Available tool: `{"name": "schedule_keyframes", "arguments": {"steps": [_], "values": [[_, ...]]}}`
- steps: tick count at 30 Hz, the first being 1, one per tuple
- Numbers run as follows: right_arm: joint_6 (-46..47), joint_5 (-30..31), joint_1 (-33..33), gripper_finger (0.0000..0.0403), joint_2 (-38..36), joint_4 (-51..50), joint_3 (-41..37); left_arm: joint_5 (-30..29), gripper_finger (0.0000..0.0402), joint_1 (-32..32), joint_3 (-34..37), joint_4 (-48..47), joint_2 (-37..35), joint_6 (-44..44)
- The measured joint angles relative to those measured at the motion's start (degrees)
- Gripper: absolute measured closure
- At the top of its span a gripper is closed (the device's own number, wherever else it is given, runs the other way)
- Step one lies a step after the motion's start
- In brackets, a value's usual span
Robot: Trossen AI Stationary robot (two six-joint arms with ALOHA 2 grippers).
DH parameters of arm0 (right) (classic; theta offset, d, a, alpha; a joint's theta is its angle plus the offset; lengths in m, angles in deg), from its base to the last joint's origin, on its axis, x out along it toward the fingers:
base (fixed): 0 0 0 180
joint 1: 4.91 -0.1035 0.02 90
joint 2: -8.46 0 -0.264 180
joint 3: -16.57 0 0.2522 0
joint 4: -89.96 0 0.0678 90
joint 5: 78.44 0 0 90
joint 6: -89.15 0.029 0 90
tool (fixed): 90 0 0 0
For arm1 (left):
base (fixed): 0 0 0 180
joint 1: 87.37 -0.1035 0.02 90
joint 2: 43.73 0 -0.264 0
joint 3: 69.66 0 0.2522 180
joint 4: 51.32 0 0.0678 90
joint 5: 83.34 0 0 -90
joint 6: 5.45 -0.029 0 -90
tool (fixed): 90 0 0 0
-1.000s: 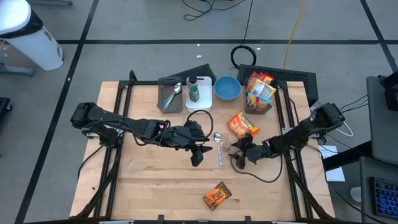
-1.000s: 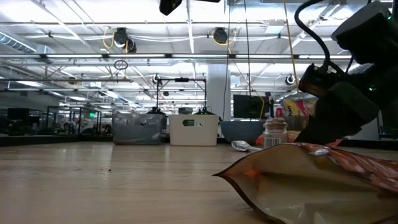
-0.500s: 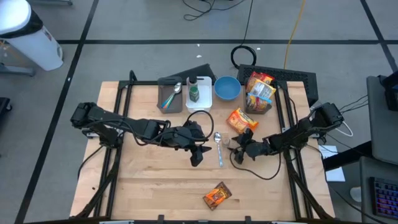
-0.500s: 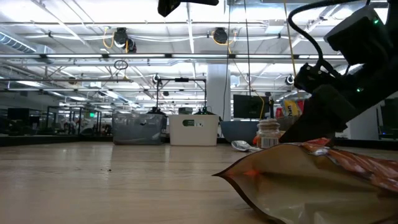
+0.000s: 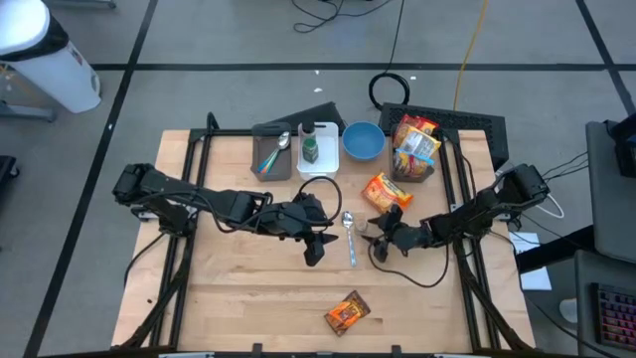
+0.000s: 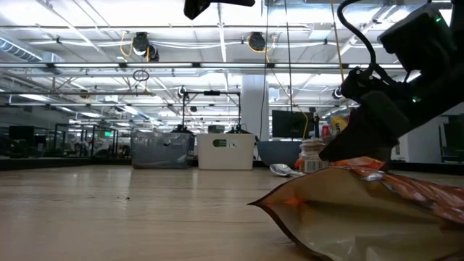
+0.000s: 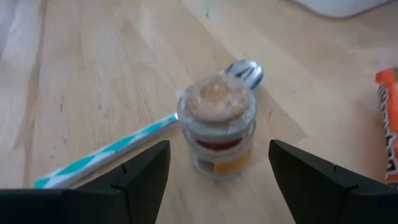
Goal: Pick & Place Food Item
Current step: Put the brown seasoning bottle into the white bin
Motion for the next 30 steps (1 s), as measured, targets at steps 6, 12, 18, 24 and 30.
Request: {"name": "schedule_keyframes", "arguments": {"steps": [6,12,18,24,30], "values": [[-0.67,0.54,1.4,0.0136,-0.03,0.86,0.03,0.0,0.0202,-0.01,0.0,0.0,0.0,0.0],[-1.48,-1.83,3.8,0.0136,-0.03,2.25,0.05,-0.02,0.0202,-0.01,0.0,0.02,0.0,0.0],[-2.12,-2.47,4.47,0.0136,-0.05,2.75,0.12,-0.02,0.0202,-0.01,0.0,0.04,0.0,0.0],[-1.79,-3.63,4.44,0.0136,3.82,6.56,0.12,-0.02,0.0202,-0.11,0.0,0.07,0.0,-0.3],[0.7,-5.25,4.61,0.0136,9.56,8.16,2.56,-0.02,0.0202,-0.12,0.0,-0.04,0.0,0.21]]}}
